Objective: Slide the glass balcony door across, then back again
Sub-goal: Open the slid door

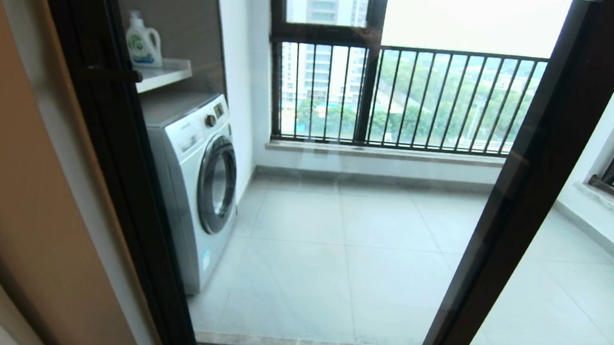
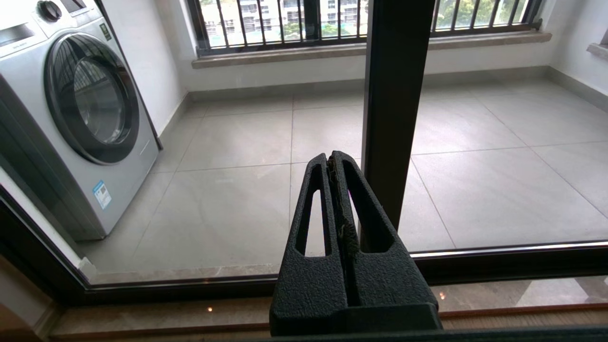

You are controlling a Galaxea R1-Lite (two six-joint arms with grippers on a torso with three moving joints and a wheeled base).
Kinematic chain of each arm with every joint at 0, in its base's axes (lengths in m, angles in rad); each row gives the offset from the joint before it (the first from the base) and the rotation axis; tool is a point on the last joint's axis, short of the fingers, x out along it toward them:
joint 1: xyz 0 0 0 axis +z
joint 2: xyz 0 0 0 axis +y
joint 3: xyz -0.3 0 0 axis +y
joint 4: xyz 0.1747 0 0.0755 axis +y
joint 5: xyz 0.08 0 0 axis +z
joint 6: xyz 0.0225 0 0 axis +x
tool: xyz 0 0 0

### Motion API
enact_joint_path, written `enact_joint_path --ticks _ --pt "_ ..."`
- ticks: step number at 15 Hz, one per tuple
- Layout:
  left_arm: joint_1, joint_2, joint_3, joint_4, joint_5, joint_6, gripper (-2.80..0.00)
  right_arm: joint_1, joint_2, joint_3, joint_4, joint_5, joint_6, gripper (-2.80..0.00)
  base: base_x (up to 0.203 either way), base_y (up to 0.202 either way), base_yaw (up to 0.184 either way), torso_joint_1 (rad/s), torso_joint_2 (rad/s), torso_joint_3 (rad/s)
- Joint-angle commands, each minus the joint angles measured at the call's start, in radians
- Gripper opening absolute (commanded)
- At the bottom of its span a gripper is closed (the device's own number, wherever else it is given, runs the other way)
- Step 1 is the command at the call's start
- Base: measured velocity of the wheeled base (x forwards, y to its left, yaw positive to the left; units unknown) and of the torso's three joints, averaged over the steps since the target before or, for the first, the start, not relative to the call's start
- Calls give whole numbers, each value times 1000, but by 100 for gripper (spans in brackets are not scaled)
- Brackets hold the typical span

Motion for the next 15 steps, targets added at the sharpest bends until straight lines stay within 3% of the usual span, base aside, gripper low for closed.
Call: enact_joint_path --ticks 1,15 --pt "0 1 0 0 -1 -1 -280 0 1 12 0 0 0 -280 0 0 0 0 0 0" --pt "0 1 0 0 1 -1 -280 0 1 12 -1 0 0 -280 0 0 0 0 0 0"
